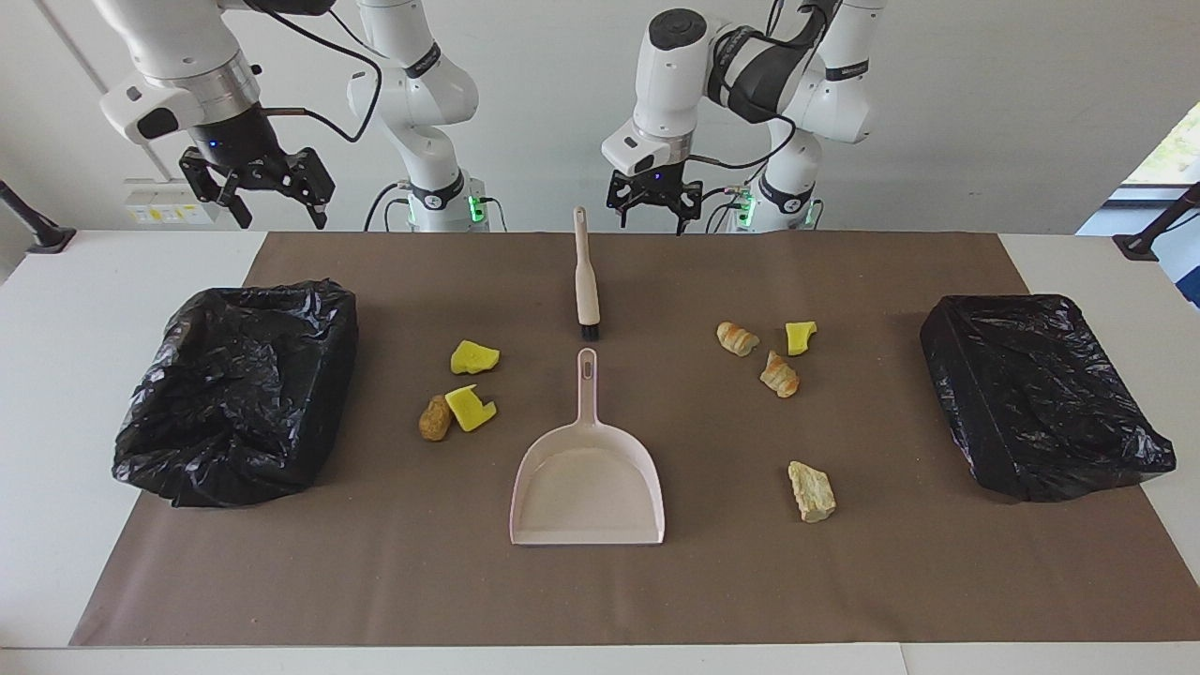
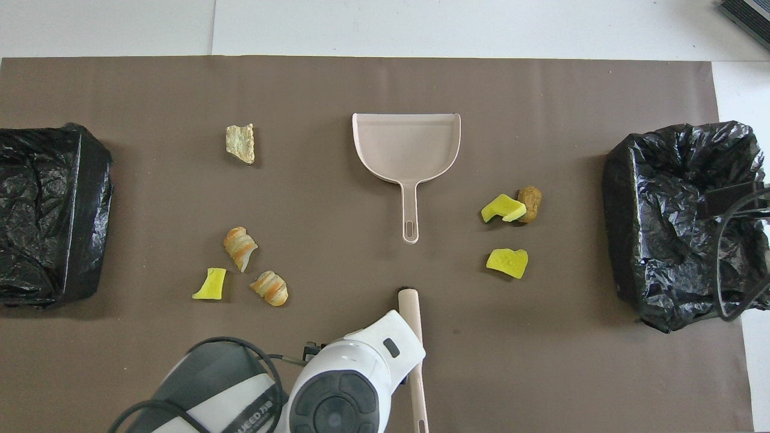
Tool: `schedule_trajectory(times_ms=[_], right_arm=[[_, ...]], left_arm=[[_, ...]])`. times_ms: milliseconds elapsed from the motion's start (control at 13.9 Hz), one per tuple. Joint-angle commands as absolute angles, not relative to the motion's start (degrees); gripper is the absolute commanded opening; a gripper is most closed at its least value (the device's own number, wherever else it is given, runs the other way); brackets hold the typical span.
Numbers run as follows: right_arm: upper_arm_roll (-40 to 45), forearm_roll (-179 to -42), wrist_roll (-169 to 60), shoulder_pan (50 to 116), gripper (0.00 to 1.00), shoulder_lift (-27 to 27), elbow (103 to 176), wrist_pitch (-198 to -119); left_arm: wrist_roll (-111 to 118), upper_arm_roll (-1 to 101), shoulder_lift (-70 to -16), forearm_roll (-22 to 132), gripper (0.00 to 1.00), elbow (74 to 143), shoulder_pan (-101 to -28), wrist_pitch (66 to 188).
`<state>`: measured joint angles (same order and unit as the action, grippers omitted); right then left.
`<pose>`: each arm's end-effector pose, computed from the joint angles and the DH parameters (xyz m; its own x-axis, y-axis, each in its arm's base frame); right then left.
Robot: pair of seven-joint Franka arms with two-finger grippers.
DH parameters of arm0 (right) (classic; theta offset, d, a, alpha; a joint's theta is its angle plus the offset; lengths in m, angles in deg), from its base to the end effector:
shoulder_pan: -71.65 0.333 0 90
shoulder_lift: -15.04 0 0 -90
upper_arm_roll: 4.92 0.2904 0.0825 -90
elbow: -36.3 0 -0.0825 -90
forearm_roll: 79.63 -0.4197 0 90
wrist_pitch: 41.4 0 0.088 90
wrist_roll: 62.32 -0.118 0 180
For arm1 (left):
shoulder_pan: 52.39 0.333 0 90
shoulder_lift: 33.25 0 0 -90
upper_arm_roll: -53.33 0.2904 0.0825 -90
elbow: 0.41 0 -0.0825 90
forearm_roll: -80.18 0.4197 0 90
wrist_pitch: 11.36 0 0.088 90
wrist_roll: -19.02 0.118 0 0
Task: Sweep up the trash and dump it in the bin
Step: 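Reach the left gripper to the wooden brush handle and grasp it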
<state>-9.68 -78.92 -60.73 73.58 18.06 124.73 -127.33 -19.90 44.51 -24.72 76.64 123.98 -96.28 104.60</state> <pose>0.5671 -0.0308 0.6259 0.9997 -0.0224 0.0087 -0.0225 -0.9997 0.0082 0.3236 -0.4330 0.4048 0.9774 -0.2106 -0.0207 -0.2101 -0.9774 0.0254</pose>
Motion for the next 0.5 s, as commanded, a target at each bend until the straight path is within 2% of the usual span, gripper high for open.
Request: schedule_trajectory(times_ms=[0, 432], right_arm=[[-9.23, -79.10, -61.35, 73.23, 1.00, 18.73, 125.60, -127.79], [-9.23, -79.10, -61.35, 73.23, 1.00, 18.73, 125.60, -127.79]], left_arm=[[-27.63, 45.69, -29.10, 76.31, 1.00, 125.45, -102.55, 110.79], [-40.55, 45.60, -32.70, 76.31, 1.00, 129.93, -110.56, 119.24]])
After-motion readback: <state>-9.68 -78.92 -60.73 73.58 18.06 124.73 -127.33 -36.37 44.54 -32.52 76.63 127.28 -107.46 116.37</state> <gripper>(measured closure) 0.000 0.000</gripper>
